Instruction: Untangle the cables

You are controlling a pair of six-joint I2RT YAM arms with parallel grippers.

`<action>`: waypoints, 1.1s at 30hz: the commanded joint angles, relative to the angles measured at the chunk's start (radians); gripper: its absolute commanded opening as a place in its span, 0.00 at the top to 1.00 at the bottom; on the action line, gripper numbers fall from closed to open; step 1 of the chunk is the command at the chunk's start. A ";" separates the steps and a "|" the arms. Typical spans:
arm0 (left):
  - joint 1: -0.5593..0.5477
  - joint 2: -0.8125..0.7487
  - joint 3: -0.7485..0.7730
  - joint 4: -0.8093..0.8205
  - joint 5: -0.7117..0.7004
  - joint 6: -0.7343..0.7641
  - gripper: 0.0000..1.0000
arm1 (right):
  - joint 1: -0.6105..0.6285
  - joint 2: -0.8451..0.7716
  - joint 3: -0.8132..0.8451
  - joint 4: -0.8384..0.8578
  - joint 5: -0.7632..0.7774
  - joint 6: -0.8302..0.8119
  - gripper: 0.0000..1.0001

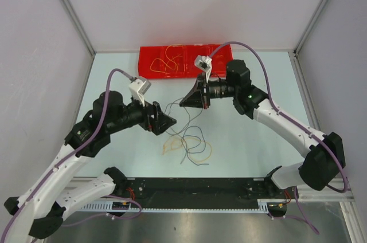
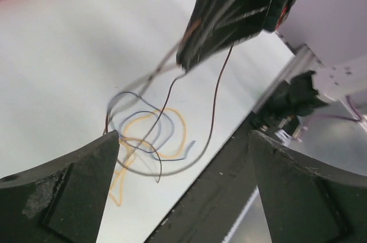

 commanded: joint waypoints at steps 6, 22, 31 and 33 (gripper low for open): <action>0.010 -0.141 -0.052 -0.102 -0.380 -0.052 0.00 | -0.002 0.136 0.303 -0.080 0.352 -0.040 1.00; 0.010 -0.354 -0.273 -0.110 -0.654 -0.115 0.00 | 0.019 0.626 1.143 -0.298 0.582 -0.031 1.00; 0.102 -0.489 -0.282 -0.115 -0.734 -0.152 0.00 | 0.017 0.774 1.193 -0.098 0.786 -0.063 1.00; 0.104 -0.503 -0.284 -0.115 -0.733 -0.152 0.00 | 0.021 0.797 1.199 -0.047 0.801 -0.084 1.00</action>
